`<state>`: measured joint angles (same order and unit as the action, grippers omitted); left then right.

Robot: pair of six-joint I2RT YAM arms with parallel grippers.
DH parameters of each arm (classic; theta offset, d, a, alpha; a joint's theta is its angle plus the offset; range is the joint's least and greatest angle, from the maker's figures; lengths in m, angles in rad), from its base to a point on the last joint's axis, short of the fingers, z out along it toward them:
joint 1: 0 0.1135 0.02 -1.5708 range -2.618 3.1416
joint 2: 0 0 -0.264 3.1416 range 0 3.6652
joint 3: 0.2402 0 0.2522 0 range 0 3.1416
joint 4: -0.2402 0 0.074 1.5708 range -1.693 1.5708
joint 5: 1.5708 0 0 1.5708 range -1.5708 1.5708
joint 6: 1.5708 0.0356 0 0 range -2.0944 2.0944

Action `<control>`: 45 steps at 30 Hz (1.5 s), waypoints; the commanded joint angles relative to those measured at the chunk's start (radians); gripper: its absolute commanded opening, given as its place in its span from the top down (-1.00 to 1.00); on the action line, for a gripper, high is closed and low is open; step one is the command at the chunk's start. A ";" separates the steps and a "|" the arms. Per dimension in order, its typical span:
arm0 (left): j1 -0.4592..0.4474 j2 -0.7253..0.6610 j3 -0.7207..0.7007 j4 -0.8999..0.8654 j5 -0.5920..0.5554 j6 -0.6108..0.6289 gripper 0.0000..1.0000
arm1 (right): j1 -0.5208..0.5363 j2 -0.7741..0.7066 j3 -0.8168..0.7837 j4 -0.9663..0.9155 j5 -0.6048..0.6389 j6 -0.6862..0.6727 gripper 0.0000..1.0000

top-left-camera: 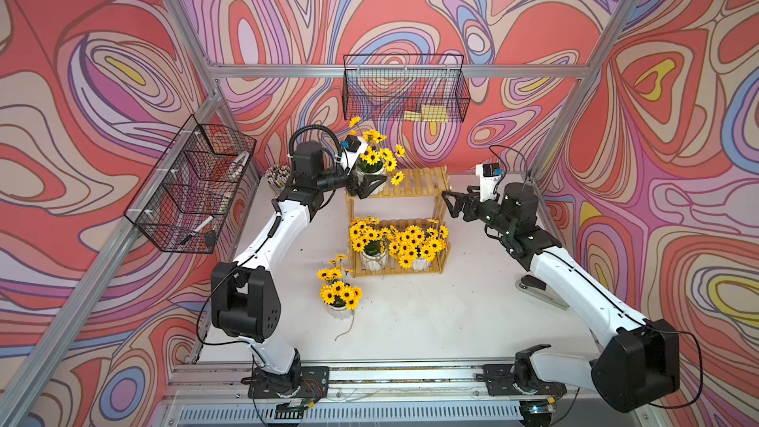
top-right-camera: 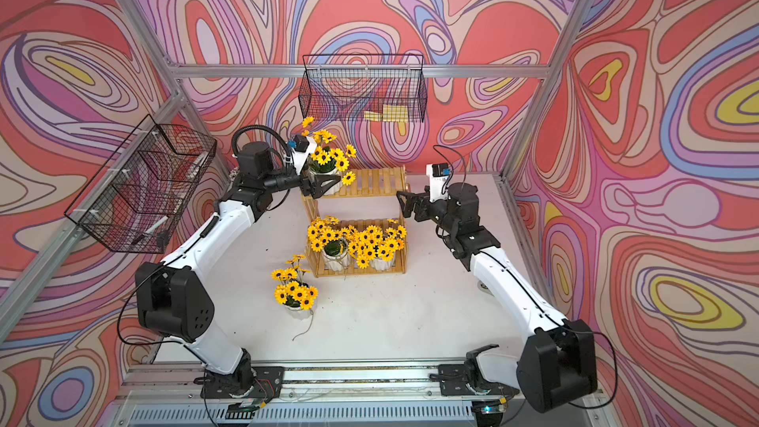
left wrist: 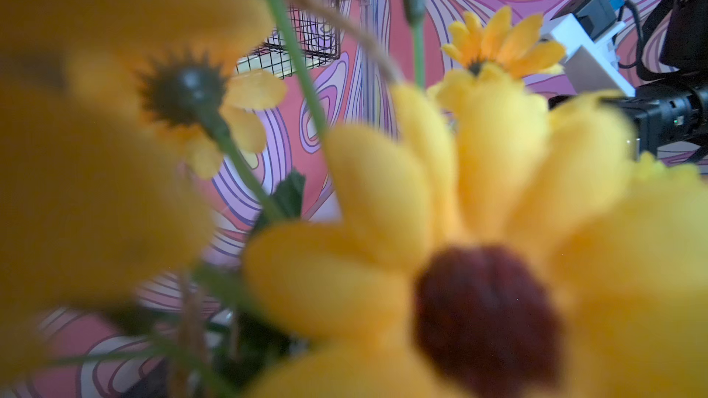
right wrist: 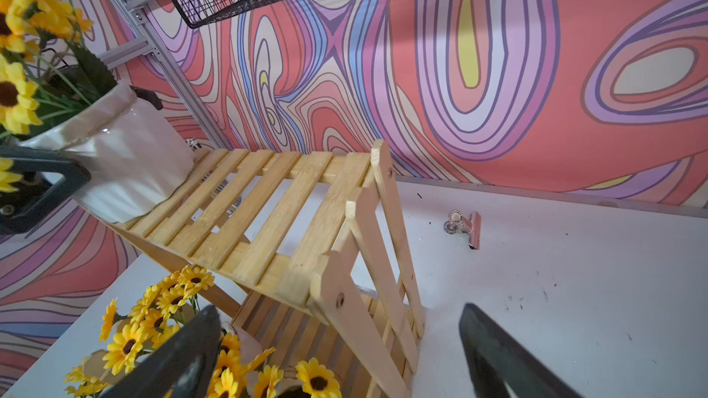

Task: Take the sunflower pots off the shelves
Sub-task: Pick up the sunflower pot from the shelf.

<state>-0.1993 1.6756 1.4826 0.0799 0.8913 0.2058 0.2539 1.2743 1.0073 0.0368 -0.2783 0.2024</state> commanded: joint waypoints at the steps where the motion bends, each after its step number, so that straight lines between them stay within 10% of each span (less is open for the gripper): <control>1: 0.000 -0.025 -0.022 0.018 -0.009 0.030 1.00 | -0.006 -0.005 -0.006 0.000 0.004 -0.009 -0.97; 45: -0.007 -0.219 -0.108 0.153 0.131 -0.112 1.00 | -0.005 -0.045 0.050 -0.016 0.010 0.033 -0.97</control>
<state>-0.1974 1.5162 1.3788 0.1616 0.9867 0.0967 0.2539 1.2552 1.0191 0.0299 -0.2604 0.2127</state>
